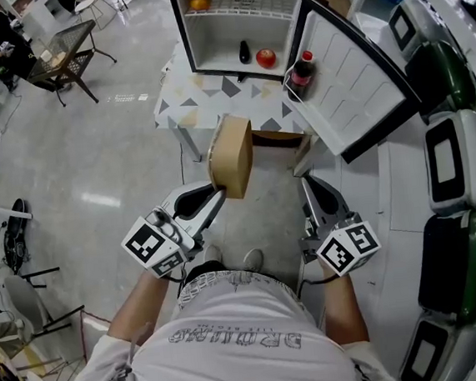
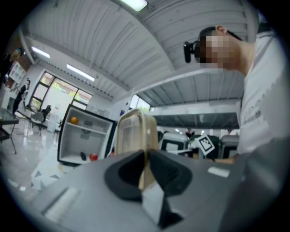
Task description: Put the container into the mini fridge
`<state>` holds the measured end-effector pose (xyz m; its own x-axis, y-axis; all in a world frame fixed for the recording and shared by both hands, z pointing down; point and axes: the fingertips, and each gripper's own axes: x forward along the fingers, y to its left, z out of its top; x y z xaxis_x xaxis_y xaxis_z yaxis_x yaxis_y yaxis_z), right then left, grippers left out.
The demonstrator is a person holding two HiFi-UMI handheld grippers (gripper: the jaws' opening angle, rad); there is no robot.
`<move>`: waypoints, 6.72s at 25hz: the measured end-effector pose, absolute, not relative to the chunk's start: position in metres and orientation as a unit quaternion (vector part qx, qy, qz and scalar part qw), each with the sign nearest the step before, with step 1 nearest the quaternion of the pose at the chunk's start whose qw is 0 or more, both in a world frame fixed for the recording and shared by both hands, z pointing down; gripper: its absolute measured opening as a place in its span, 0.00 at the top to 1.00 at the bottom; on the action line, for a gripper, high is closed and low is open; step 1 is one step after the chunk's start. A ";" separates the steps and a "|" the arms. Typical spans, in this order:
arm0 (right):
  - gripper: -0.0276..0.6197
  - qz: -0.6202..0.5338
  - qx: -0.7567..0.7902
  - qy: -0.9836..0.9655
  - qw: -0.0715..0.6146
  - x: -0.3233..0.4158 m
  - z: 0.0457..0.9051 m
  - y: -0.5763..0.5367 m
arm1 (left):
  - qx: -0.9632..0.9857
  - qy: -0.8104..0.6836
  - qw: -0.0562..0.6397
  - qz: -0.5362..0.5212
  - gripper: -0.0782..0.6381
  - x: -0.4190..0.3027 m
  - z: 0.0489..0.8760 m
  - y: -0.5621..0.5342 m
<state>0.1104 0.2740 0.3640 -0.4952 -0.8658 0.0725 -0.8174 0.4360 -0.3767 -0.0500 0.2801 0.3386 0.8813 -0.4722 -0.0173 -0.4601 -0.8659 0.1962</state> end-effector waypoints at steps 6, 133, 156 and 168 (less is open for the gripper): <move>0.95 -0.189 -0.492 0.847 0.066 0.120 0.370 0.274 | 0.962 -0.255 0.094 -0.032 0.82 -0.044 0.342 0.281; 0.95 -0.207 -0.470 0.853 0.088 0.131 0.382 -0.127 | 0.798 -0.180 -0.435 0.375 0.82 0.066 0.347 -0.203; 0.95 -0.219 -0.461 0.855 0.087 0.125 0.395 -0.132 | 0.749 -0.194 -0.468 0.427 0.82 0.092 0.354 -0.257; 0.95 -0.228 -0.461 0.853 0.088 0.125 0.403 -0.131 | 0.727 -0.187 -0.484 0.450 0.82 0.101 0.359 -0.268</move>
